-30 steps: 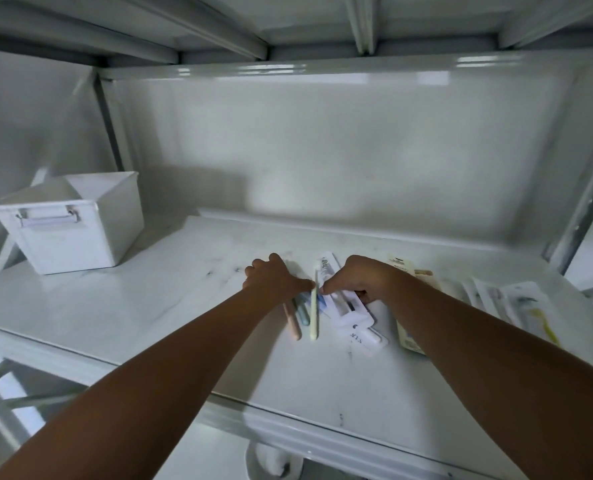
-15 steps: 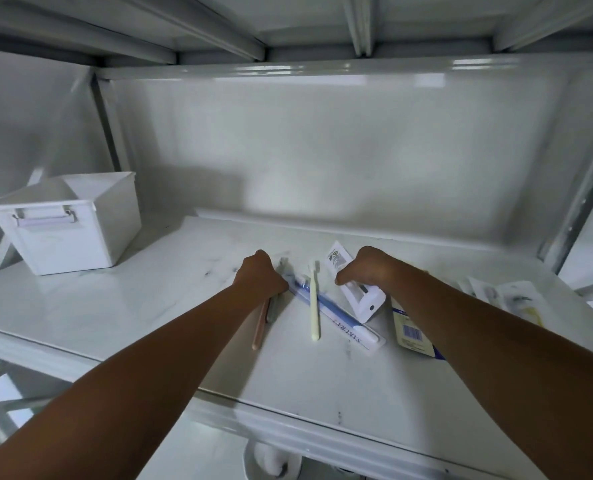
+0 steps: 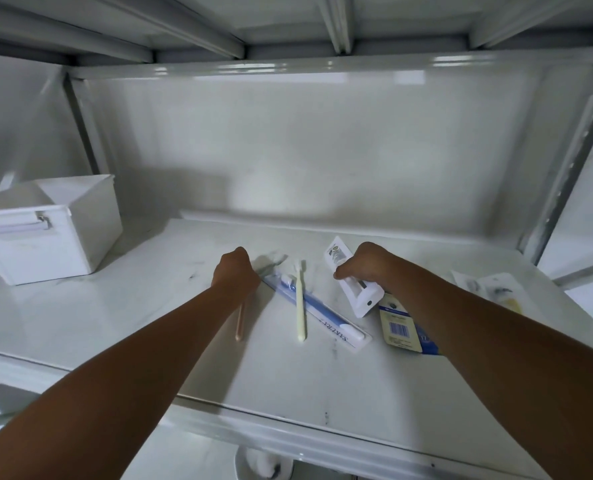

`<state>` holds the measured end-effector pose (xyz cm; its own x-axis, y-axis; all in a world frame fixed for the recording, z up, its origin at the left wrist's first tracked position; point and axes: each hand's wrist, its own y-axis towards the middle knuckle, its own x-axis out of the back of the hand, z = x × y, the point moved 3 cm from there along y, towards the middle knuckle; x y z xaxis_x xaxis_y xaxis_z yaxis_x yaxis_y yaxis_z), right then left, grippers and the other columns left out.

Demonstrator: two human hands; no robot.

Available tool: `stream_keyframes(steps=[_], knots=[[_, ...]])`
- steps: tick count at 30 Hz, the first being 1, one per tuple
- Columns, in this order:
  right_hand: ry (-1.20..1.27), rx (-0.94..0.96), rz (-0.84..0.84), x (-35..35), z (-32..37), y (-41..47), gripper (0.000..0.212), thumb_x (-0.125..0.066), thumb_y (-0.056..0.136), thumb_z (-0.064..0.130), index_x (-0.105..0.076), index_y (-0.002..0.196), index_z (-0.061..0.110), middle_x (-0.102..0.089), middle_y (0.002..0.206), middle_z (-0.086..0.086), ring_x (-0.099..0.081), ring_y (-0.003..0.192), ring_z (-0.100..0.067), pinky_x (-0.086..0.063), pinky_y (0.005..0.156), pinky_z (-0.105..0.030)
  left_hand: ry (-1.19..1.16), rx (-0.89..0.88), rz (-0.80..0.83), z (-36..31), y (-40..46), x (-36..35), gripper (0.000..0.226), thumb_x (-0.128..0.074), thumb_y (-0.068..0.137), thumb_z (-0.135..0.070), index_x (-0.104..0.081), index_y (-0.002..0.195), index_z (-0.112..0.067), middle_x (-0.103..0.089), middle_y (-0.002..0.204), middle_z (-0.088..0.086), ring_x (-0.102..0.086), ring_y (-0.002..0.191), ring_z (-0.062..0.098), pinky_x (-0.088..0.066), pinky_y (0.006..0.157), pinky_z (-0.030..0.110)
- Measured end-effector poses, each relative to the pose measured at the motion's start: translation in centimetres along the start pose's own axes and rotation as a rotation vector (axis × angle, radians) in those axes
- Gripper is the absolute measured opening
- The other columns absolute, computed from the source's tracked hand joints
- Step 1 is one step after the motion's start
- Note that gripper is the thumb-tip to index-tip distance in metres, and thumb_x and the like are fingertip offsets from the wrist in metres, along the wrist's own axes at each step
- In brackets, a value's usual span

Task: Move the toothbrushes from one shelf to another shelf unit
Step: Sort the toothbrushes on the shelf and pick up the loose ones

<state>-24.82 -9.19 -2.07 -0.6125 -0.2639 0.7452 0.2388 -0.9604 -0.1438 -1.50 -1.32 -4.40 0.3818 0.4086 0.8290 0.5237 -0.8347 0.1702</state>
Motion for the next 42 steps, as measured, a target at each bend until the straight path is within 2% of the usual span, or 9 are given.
stream_keyframes(steps=[5,11,17,20,24,28,30,34,42], knots=[[0.062,0.009,-0.056,1.8,-0.4,-0.1,0.035,-0.076,0.077,0.029,-0.057,0.098,0.007,-0.059,0.086,-0.009,-0.059,0.075,-0.025,-0.041,0.058,-0.025,0.052,0.027,0.004,-0.1,0.5,-0.1,0.023,-0.06,0.077,-0.009,-0.055,0.1,-0.006,-0.059,0.103,0.012,-0.059,0.098,0.033,-0.046,0.071,0.032],[0.065,-0.037,-0.117,4.4,-1.9,-0.2,0.034,-0.076,0.075,0.03,-0.059,0.093,0.006,-0.061,0.083,-0.009,-0.057,0.065,-0.021,-0.038,0.053,-0.025,0.128,0.027,0.015,0.1,1.1,-0.1,0.018,-0.06,0.077,-0.009,-0.045,0.067,-0.013,-0.054,0.084,0.009,-0.054,0.075,0.026,-0.044,0.065,0.029],[0.036,-0.086,-0.139,5.9,-3.5,-0.5,0.033,-0.075,0.075,0.029,-0.062,0.093,0.006,-0.062,0.086,-0.009,-0.057,0.068,-0.022,-0.039,0.054,-0.024,0.026,0.045,0.028,0.8,1.6,0.0,0.012,-0.061,0.076,-0.01,-0.05,0.077,-0.008,-0.063,0.093,0.014,-0.058,0.076,0.028,-0.044,0.061,0.029],[0.034,-0.102,-0.148,6.5,-4.4,-0.7,0.031,-0.074,0.077,0.028,-0.06,0.093,0.005,-0.062,0.086,-0.01,-0.059,0.072,-0.025,-0.041,0.059,-0.025,0.133,0.052,0.005,0.5,1.1,0.2,0.032,-0.067,0.077,-0.02,-0.052,0.103,-0.007,-0.058,0.106,0.013,-0.057,0.102,0.033,-0.048,0.076,0.034],[0.041,-0.103,-0.152,6.7,-4.9,-0.8,0.039,-0.077,0.075,0.03,-0.061,0.099,0.004,-0.062,0.091,-0.012,-0.06,0.077,-0.027,-0.042,0.06,-0.026,0.126,-0.362,-0.109,-3.1,0.6,-0.6,0.039,-0.067,0.074,-0.032,-0.062,0.107,-0.013,-0.062,0.106,0.008,-0.054,0.11,0.031,-0.043,0.09,0.036],[0.043,-0.101,-0.152,6.7,-4.7,-1.1,0.034,-0.076,0.076,0.029,-0.062,0.095,0.004,-0.061,0.087,-0.011,-0.057,0.067,-0.023,-0.037,0.052,-0.024,-0.106,-0.901,0.454,-8.0,-3.1,-2.6,0.051,-0.076,0.065,-0.045,-0.073,0.106,-0.014,-0.066,0.1,-0.007,-0.06,0.095,0.001,-0.041,0.088,0.016],[0.051,-0.096,-0.156,6.7,-4.5,-1.4,0.032,-0.076,0.076,0.028,-0.062,0.092,0.004,-0.062,0.086,-0.011,-0.057,0.066,-0.023,-0.037,0.052,-0.024,0.023,-0.969,0.653,-9.1,-4.3,-3.7,0.05,-0.082,0.068,-0.033,-0.07,0.114,-0.017,-0.062,0.108,-0.009,-0.054,0.103,0.0,-0.039,0.096,0.017],[0.052,-0.089,-0.157,6.8,-4.5,-1.7,0.036,-0.076,0.076,0.028,-0.063,0.097,0.003,-0.064,0.089,-0.011,-0.06,0.074,-0.026,-0.041,0.057,-0.025,0.098,-0.995,0.756,-9.5,-4.6,-3.9,0.04,-0.08,0.076,-0.016,-0.07,0.115,-0.014,-0.062,0.113,0.006,-0.054,0.108,0.015,-0.041,0.098,0.025],[0.039,-0.07,-0.151,6.8,-4.5,-2.2,0.033,-0.075,0.077,0.029,-0.061,0.096,0.006,-0.062,0.088,-0.01,-0.055,0.061,-0.017,-0.038,0.052,-0.025,0.062,-1.068,0.671,-9.1,-6.1,-3.4,0.027,-0.069,0.083,-0.007,-0.071,0.109,-0.014,-0.064,0.105,0.004,-0.056,0.104,0.015,-0.043,0.089,0.022]])
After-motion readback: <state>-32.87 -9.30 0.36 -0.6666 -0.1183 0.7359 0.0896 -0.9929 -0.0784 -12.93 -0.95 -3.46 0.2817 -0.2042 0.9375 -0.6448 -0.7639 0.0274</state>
